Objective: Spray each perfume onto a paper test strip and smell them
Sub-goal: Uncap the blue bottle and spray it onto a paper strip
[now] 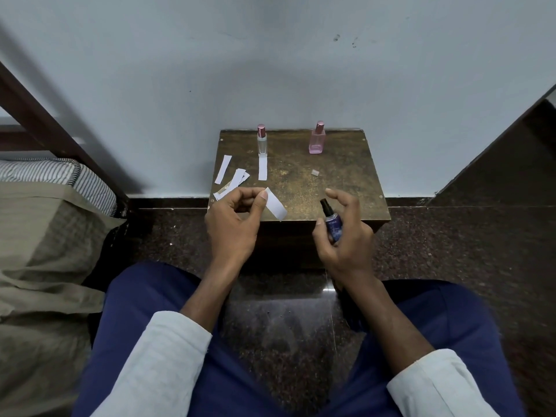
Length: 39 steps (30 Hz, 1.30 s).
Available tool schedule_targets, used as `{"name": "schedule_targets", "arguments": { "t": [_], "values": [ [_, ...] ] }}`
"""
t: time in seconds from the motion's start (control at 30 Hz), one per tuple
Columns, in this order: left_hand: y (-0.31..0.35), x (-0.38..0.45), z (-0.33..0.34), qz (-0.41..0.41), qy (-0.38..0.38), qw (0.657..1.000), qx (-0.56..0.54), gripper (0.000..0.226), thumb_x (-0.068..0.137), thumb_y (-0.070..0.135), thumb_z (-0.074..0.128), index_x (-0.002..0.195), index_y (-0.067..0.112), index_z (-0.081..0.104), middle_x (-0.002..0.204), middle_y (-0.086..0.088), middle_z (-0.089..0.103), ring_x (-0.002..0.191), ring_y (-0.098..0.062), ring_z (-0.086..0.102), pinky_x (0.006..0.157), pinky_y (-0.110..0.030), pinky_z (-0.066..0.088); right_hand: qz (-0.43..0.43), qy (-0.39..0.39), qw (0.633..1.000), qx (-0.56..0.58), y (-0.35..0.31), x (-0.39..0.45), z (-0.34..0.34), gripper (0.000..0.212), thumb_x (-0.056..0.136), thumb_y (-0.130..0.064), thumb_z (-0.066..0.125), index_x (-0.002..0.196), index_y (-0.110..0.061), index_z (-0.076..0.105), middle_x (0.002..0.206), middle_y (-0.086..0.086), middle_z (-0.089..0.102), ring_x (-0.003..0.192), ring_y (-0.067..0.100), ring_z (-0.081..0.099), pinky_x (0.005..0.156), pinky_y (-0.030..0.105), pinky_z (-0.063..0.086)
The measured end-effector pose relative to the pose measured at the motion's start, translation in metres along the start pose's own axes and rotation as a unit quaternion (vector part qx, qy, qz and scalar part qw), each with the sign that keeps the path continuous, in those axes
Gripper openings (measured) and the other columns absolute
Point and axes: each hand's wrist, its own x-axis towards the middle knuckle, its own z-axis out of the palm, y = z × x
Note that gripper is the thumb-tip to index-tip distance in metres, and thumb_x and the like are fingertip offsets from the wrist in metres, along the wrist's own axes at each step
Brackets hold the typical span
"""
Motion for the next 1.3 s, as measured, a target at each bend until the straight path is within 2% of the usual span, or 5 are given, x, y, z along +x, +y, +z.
{"name": "schedule_targets", "arguments": {
  "t": [0.3,0.43,0.63,0.83,1.3],
  "values": [
    [-0.006,0.007,0.005,0.029,-0.051,0.998,0.018,0.016,0.103,0.031,0.071,0.110,0.018,0.077,0.094,0.013,0.077,0.080,-0.002,0.077,0.065,-0.036,0.068,0.117,-0.094,0.987,0.062,0.007,0.007,0.006,0.021,0.104,-0.013,0.060,0.119,-0.014,0.046,0.079,0.005,0.067,0.055,0.012,0.063,0.047,0.023,0.049],
    [-0.011,0.011,0.008,0.050,-0.074,0.995,0.044,0.018,0.105,0.034,0.068,0.112,0.019,0.074,0.096,0.017,0.076,0.083,-0.001,0.076,0.065,-0.037,0.067,0.077,-0.095,0.992,0.024,0.013,0.010,0.011,0.015,0.107,-0.018,0.059,0.118,-0.014,0.051,0.078,-0.004,0.072,0.069,0.006,0.069,0.065,0.015,0.049],
    [-0.019,0.021,0.012,0.103,-0.106,0.986,0.080,0.014,0.105,0.033,0.068,0.109,0.020,0.072,0.097,0.015,0.077,0.083,-0.002,0.076,0.069,-0.035,0.065,0.081,-0.050,0.995,-0.009,0.023,0.021,0.018,0.022,0.103,-0.020,0.067,0.124,-0.015,0.069,0.113,-0.002,0.057,0.102,0.004,0.059,0.082,0.011,0.047],
    [-0.025,0.036,0.018,0.103,-0.117,0.984,0.081,0.012,0.104,0.036,0.068,0.107,0.024,0.071,0.094,0.018,0.075,0.080,-0.002,0.075,0.066,-0.036,0.065,0.100,0.010,0.994,-0.031,0.041,0.038,0.020,0.021,0.094,-0.024,0.080,0.115,-0.023,0.078,0.106,-0.016,0.074,0.104,0.001,0.068,0.089,0.030,0.057],
    [-0.053,0.061,0.042,0.071,-0.169,0.979,0.092,0.009,0.104,0.039,0.069,0.105,0.030,0.071,0.090,0.018,0.077,0.077,-0.003,0.076,0.068,-0.044,0.064,0.112,0.002,0.993,-0.027,0.097,0.099,0.050,0.024,0.090,-0.020,0.084,0.114,-0.017,0.079,0.099,-0.007,0.078,0.091,0.002,0.075,0.086,0.030,0.063]
  ]
}}
